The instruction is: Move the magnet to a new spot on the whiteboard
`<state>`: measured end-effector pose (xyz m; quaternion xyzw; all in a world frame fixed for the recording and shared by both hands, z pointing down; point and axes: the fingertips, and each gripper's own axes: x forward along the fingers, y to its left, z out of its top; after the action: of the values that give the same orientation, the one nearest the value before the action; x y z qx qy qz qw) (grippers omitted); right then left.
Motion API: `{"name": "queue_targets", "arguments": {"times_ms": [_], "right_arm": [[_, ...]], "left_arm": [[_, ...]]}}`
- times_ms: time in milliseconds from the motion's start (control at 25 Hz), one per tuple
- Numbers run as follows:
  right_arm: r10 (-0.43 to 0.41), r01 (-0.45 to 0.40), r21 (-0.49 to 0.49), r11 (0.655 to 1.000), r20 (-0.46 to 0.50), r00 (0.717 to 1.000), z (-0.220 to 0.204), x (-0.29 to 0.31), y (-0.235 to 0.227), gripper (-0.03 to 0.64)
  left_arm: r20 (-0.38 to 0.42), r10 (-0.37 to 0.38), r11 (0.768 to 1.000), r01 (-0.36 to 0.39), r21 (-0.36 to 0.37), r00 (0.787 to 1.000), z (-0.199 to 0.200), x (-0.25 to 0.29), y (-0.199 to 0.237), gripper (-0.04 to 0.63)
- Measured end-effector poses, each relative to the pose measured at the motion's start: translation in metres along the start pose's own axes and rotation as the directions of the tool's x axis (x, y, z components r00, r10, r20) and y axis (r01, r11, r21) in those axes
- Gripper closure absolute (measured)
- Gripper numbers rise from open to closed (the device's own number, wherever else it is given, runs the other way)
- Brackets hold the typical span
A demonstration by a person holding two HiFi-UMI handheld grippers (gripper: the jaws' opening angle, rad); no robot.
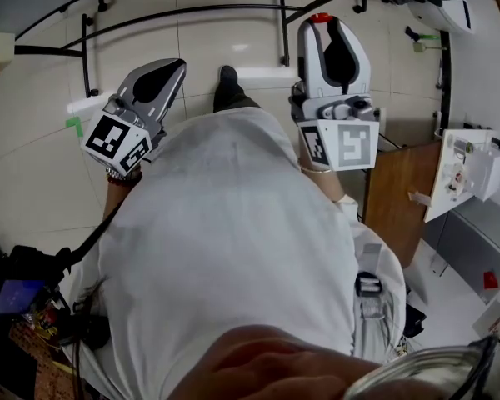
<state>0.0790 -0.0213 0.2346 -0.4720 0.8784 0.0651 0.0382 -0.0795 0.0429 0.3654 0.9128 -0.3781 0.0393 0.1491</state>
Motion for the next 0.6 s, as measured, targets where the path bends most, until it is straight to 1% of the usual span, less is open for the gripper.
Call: {"name": "queue_targets", "arguments": {"times_ms": [80, 160, 240, 440, 520, 600], "right_arm": [[0.004, -0.004, -0.012, 1.0, 0.017, 1.0, 0.0, 0.031, -0.018, 0.491], [0.001, 0.0, -0.011, 1.0, 0.028, 1.0, -0.004, 0.063, -0.041, 0.491], [-0.003, 0.003, -0.009, 1.0, 0.03, 1.0, -0.007, 0.082, -0.065, 0.491], [-0.005, 0.005, -0.01, 1.0, 0.015, 1.0, -0.017, 0.113, -0.118, 0.491], [0.006, -0.006, -0.005, 1.0, 0.011, 1.0, -0.02, 0.122, -0.133, 0.491], [0.014, -0.014, 0.007, 1.0, 0.016, 1.0, -0.025, 0.13, -0.146, 0.491]], "left_arm": [[0.011, -0.001, 1.0, 0.001, 0.016, 1.0, 0.017, 0.022, 0.023, 0.594], [0.005, -0.002, 1.0, 0.002, 0.03, 1.0, 0.032, 0.049, 0.05, 0.594], [-0.001, -0.001, 0.999, 0.001, 0.039, 1.0, 0.043, 0.079, 0.065, 0.594], [-0.019, -0.041, 0.998, 0.042, 0.05, 0.999, 0.056, 0.145, 0.075, 0.594], [-0.023, -0.044, 0.998, 0.045, 0.049, 0.999, 0.059, 0.165, 0.076, 0.594], [-0.014, -0.035, 0.999, 0.035, 0.029, 0.999, 0.062, 0.182, 0.08, 0.594]]}}
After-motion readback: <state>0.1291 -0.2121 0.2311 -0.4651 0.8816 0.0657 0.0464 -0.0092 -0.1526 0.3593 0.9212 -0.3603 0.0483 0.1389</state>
